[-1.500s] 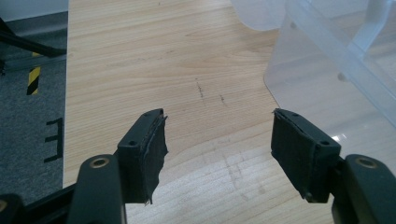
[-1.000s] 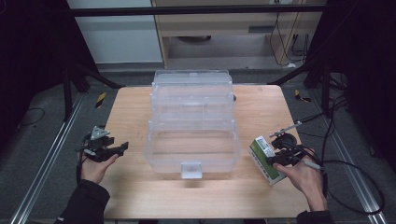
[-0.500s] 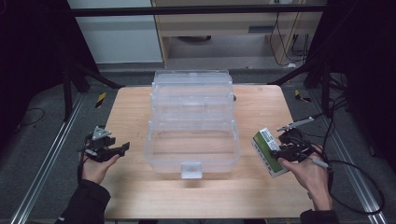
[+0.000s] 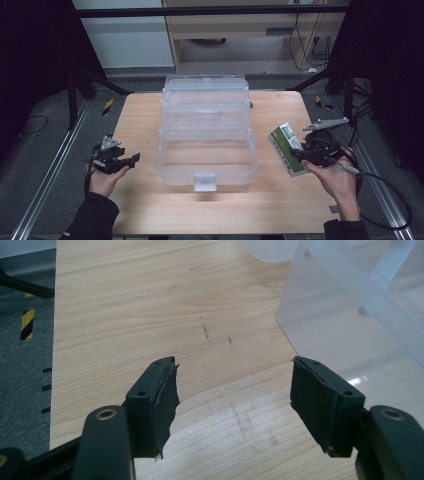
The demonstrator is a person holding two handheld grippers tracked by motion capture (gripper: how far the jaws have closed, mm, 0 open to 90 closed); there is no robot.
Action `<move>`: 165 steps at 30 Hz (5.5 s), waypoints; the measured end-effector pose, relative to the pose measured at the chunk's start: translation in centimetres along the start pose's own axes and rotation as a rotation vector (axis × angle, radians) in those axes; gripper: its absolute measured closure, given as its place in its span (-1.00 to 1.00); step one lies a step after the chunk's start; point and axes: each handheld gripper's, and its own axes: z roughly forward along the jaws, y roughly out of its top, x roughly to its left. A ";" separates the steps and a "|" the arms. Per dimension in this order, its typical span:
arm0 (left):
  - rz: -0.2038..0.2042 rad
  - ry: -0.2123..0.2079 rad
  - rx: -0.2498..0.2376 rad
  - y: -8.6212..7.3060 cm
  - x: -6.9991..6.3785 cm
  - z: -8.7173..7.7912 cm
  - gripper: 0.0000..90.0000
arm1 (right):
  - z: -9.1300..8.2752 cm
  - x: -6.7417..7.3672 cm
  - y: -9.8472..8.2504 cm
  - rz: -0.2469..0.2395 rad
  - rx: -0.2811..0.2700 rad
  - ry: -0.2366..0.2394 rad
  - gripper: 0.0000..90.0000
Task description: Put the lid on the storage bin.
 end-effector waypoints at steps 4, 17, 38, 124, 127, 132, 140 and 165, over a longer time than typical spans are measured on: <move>0.003 0.006 0.007 -0.1 0.0 0.1 -0.23 | -0.6 0.2 0.7 -0.018 -0.039 0.006 0.43; 0.007 0.006 0.015 -0.2 0.0 0.3 -0.23 | -1.5 1.7 3.2 -0.114 -0.091 0.092 0.44; 0.012 0.007 0.022 -0.2 0.0 0.4 -0.23 | 0.1 4.6 7.8 -0.319 -0.095 0.230 0.44; 0.031 0.005 0.061 -0.8 -0.2 1.3 -0.24 | 15.3 10.3 5.9 -0.902 0.316 0.472 0.40; 0.029 0.005 0.061 -0.8 -0.2 1.3 -0.24 | 15.4 10.3 5.9 -0.897 0.321 0.468 0.40; 0.032 0.004 0.061 -0.8 -0.2 1.3 -0.24 | 15.1 10.1 6.0 -0.883 0.315 0.459 0.38; 0.032 0.005 0.062 -0.8 -0.2 1.4 -0.24 | 13.3 9.3 6.5 -0.832 0.241 0.446 0.29; 0.029 0.002 0.047 -0.7 -0.2 1.2 -0.21 | 10.3 11.1 6.6 -0.740 0.079 0.495 0.10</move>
